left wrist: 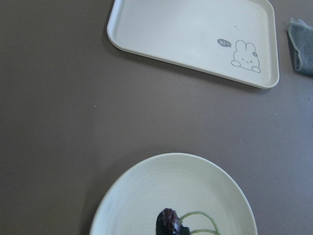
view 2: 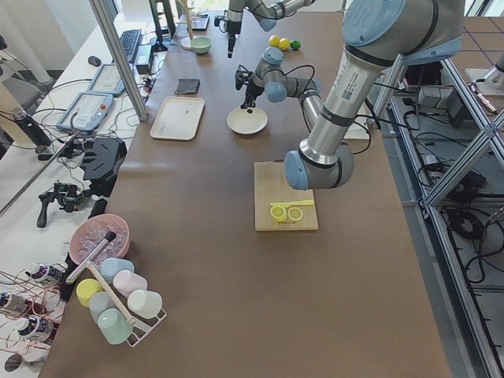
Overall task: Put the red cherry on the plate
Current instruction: 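Carry the cherries with the left gripper over the white plate, then lower the cherries onto the plate and open the left gripper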
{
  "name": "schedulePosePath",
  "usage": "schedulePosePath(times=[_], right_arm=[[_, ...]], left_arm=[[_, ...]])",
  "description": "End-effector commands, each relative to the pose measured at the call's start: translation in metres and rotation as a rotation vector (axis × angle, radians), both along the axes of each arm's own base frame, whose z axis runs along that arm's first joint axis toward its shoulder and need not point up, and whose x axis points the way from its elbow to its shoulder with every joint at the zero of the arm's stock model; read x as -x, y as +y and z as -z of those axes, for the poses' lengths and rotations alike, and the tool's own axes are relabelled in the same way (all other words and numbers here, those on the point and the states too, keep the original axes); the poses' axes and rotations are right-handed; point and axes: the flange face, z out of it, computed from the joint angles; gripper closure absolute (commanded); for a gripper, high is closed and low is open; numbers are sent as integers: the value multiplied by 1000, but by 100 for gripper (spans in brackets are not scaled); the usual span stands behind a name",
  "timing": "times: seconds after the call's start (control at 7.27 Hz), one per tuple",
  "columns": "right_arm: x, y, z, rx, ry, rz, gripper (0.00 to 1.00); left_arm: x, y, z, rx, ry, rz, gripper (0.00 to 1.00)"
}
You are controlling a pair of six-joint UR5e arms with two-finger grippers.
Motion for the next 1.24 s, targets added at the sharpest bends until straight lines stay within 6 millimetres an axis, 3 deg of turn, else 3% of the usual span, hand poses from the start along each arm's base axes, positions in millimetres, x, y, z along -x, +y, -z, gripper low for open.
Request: schedulePosePath(times=[0.0, 0.28, 0.41, 0.55, 0.69, 0.96, 1.1], right_arm=[[-1, 0, -3, 8, 3, -3, 1], [0, -1, -3, 5, 7, -12, 1], [0, -1, -2, 4, 6, -12, 1], [0, -1, 0, 0, 4, -11, 1], [0, -2, 2, -2, 3, -10, 1], [0, -2, 4, -9, 0, -7, 1], [0, -3, 4, -8, 0, -3, 1]], left_arm=[[-53, 3, -17, 2, -43, 10, 100], [-72, 1, -45, 13, -92, 9, 100], [-73, 3, -45, 10, -94, 4, 98], [-71, 2, -44, 8, -91, 5, 22], [-64, 5, -32, -1, -67, 5, 4], [-34, 10, -9, -39, -10, 34, 3], [-2, -13, -7, -95, -22, 62, 3]])
